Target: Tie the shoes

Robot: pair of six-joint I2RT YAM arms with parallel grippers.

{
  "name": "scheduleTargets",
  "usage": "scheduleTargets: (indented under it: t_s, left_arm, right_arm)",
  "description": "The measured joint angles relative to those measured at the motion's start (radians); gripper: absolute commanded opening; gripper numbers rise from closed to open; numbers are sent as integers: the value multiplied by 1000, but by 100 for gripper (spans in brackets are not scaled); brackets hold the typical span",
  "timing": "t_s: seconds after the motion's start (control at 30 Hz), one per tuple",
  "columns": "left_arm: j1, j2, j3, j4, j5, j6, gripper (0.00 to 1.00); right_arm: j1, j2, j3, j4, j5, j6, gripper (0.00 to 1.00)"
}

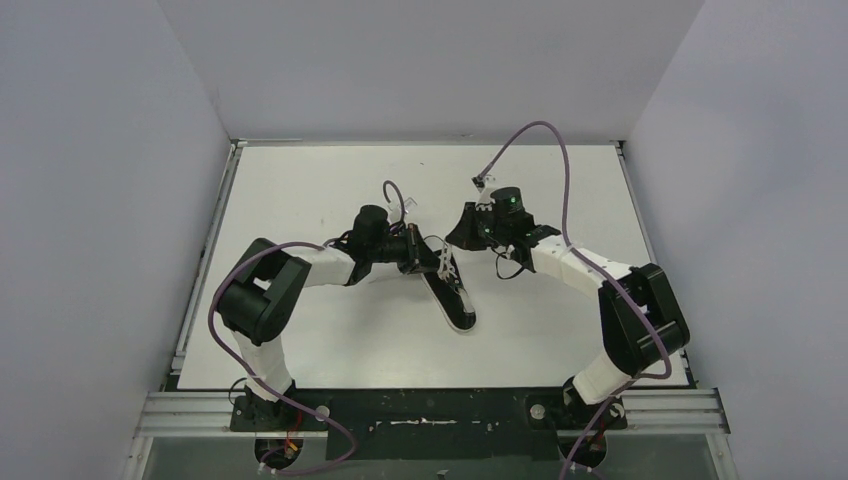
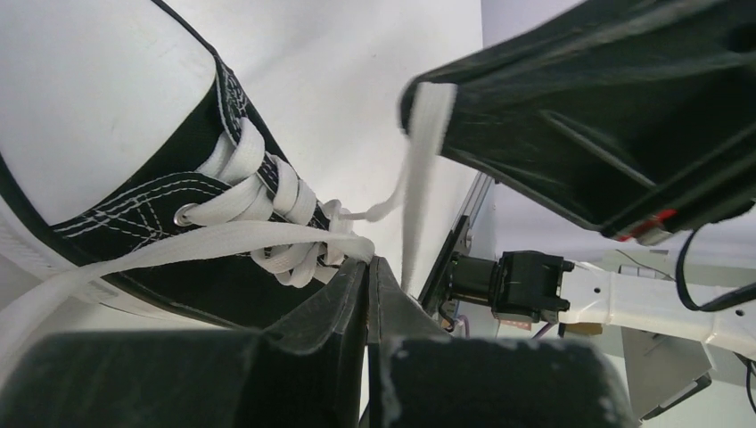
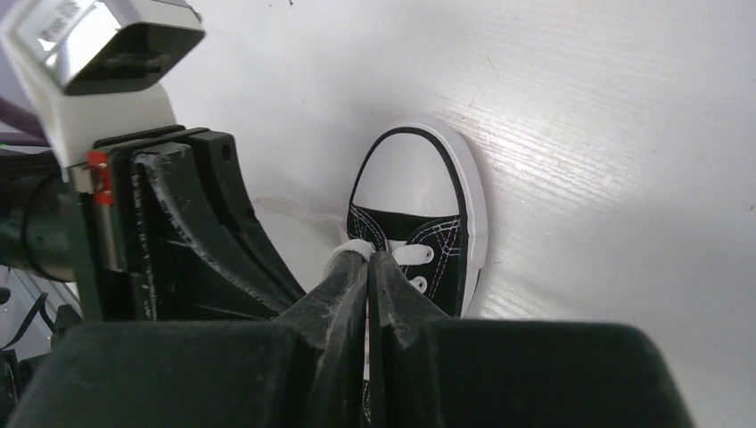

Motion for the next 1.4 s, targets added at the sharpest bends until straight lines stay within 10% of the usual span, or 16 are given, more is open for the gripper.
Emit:
scheduleTargets:
  t_s: [1.4]
  left_arm:
    - [7, 8, 17, 14, 57, -2, 0]
  right_arm:
    - [-80, 151, -41, -96, -357, 152, 0]
